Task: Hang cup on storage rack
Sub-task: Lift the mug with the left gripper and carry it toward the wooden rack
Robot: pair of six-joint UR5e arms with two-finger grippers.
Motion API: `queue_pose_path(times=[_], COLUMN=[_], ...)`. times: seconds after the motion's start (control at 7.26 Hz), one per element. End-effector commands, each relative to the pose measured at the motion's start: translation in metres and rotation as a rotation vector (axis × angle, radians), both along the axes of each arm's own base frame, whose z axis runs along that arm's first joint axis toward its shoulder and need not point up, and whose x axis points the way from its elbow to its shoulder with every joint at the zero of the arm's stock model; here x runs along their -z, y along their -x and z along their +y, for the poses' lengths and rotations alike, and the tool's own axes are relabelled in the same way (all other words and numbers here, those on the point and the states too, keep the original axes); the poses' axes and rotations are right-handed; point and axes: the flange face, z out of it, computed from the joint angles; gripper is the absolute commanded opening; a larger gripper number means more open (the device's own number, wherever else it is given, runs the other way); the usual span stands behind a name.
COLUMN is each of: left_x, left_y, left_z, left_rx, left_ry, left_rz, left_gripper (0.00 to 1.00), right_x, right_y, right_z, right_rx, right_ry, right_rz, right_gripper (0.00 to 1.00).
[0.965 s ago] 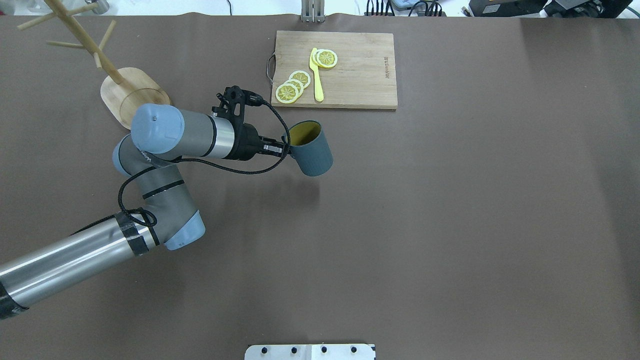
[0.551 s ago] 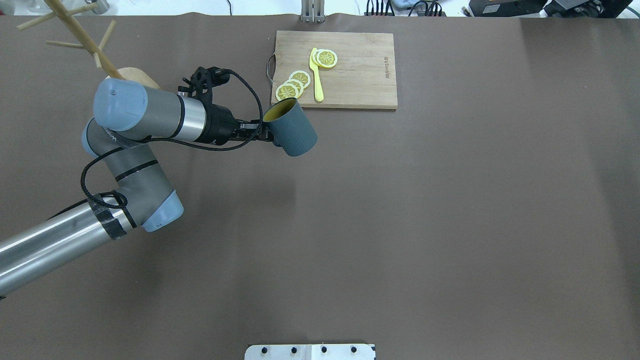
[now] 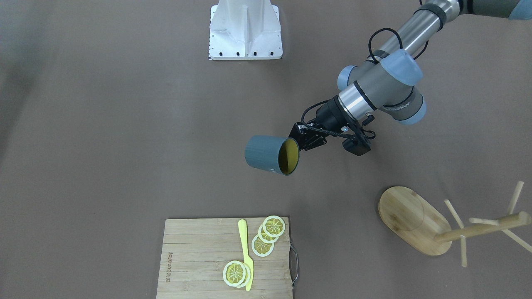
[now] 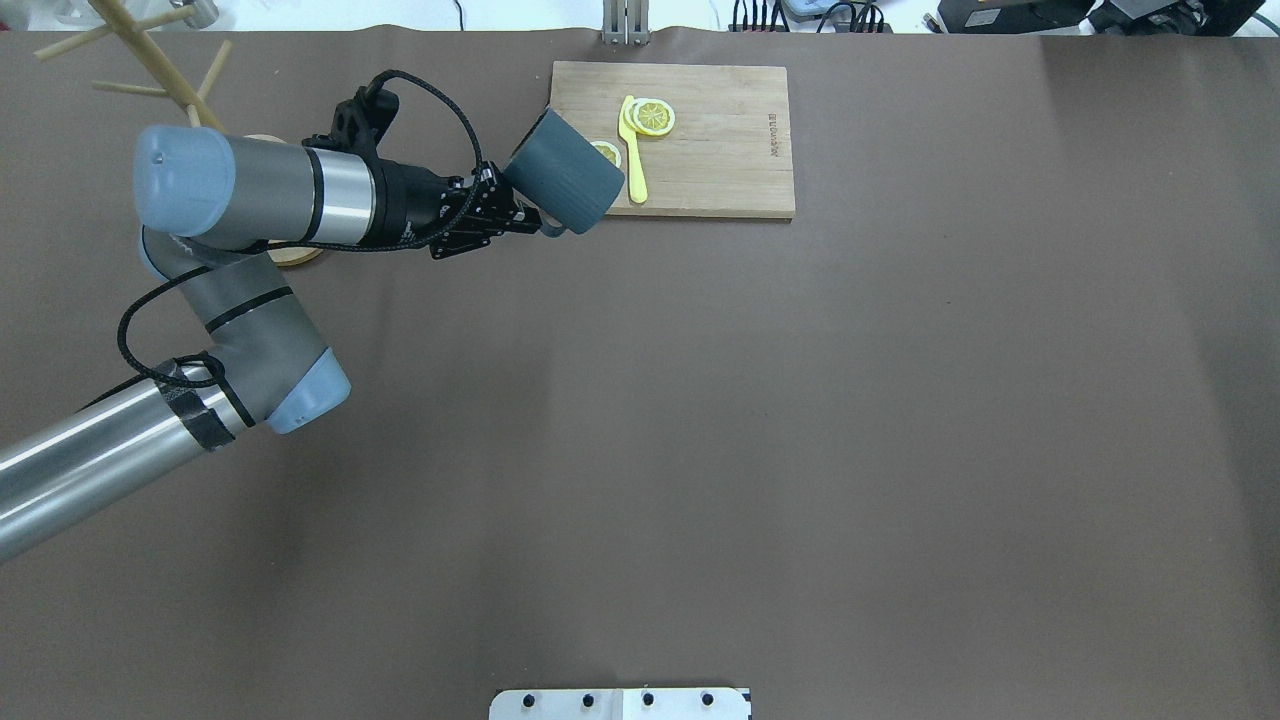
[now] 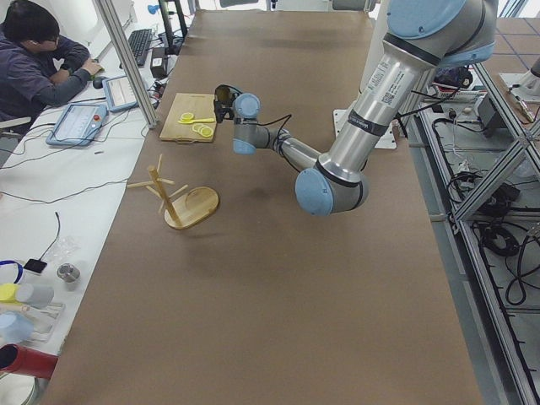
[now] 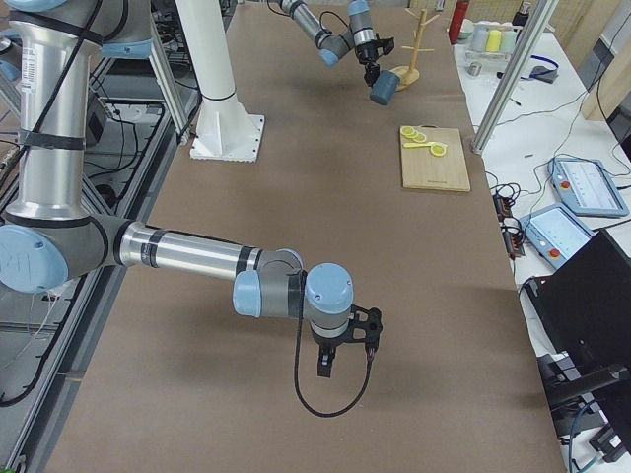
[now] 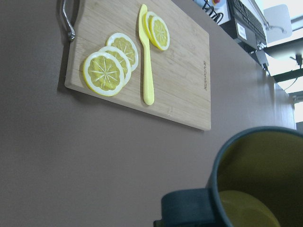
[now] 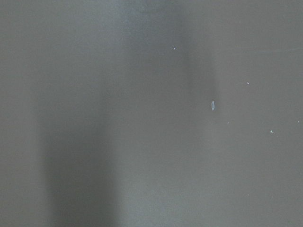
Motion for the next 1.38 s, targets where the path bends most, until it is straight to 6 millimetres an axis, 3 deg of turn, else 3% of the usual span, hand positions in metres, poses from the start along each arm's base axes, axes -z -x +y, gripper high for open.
queue_pose_path(times=[0.0, 0.55, 0.83, 1.1, 1.24], left_x=[0.015, 0.002, -0.028, -0.057, -0.081], left_y=[0.031, 0.098, 0.116, 0.123, 0.126], left_z=[-0.024, -0.073, -0.086, -0.085, -0.08], left_rx=[0.061, 0.169, 0.155, 0.115, 0.068], left_ry=[0.223, 0.552, 0.66, 0.662, 0.657], left_rz=[0.134, 0.321, 0.483, 0.56, 0.627], left_gripper=[0.0, 0.0, 0.0, 0.0, 0.0], right_x=[0.0, -0.002, -0.001, 0.001, 0.002], right_y=[0.0, 0.0, -0.001, -0.001, -0.001], right_z=[-0.001, 0.001, 0.001, 0.0, -0.001], right_rx=[0.003, 0.003, 0.003, 0.003, 0.003], right_ry=[-0.006, -0.003, -0.004, -0.01, -0.016], right_rz=[0.003, 0.006, 0.008, 0.008, 0.008], right_gripper=[1.0, 1.0, 1.0, 1.0, 1.0])
